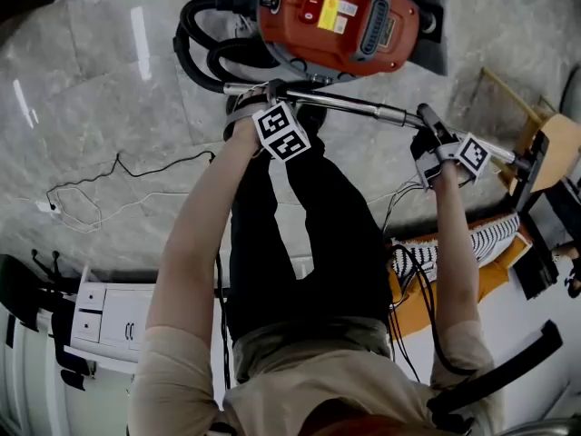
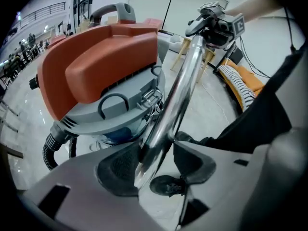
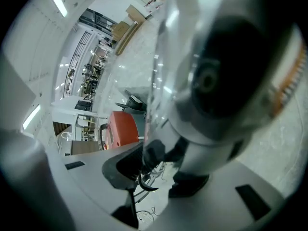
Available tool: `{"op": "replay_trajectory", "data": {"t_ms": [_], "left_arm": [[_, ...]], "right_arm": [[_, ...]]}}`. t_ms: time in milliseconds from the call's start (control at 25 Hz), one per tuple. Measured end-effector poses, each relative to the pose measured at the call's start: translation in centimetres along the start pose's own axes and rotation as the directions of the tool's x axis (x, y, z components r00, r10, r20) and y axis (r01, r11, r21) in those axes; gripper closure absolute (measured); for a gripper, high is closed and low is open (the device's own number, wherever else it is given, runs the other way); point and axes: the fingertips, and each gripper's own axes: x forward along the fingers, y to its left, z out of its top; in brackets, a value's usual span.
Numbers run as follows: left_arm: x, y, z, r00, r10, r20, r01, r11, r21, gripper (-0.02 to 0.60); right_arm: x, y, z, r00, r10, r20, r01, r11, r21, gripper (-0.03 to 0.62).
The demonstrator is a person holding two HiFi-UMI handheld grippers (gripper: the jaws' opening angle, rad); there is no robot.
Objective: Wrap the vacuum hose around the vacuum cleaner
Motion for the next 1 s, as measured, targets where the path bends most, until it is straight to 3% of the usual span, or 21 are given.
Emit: {"op": "replay_trajectory", "data": {"t_ms": [200,480,720,920,1000], "left_arm": [[0.5,0.9,-0.6,1.0,0.016,0.013,-0.016,1.0,0.012,0.367],[3.9,0.9,-1.5,0.997,0.045,-0.07,-0.043,0.999,0.025,0.367],[5.6,0.6,-0.2,0.988,0.076,-0.132,-0.082,0.996,-0.04,0.367],[3.9,1.7,0.6,0.98,0.122,-0.158,-0.146,0.977,-0.155,0.368],[3.4,1.5,-0.6,0.976,0.103,-0.191,-0.143,0.968,-0.206,0.368]], "right_arm": [[1.1,-1.2,0.1,1.0,-0.028,0.002,0.028,0.998,0.051,0.487],[4.3,-8.2,0.0,0.998,-0.014,-0.054,0.025,0.979,0.203,0.487],[6.7,-11.9,1.8,0.991,0.016,-0.136,0.019,0.967,0.255,0.487],[9.0,-13.5,4.7,0.982,0.037,-0.187,0.017,0.959,0.281,0.485],[10.0,-14.1,5.4,0.98,0.04,-0.195,0.016,0.961,0.276,0.485]]}}
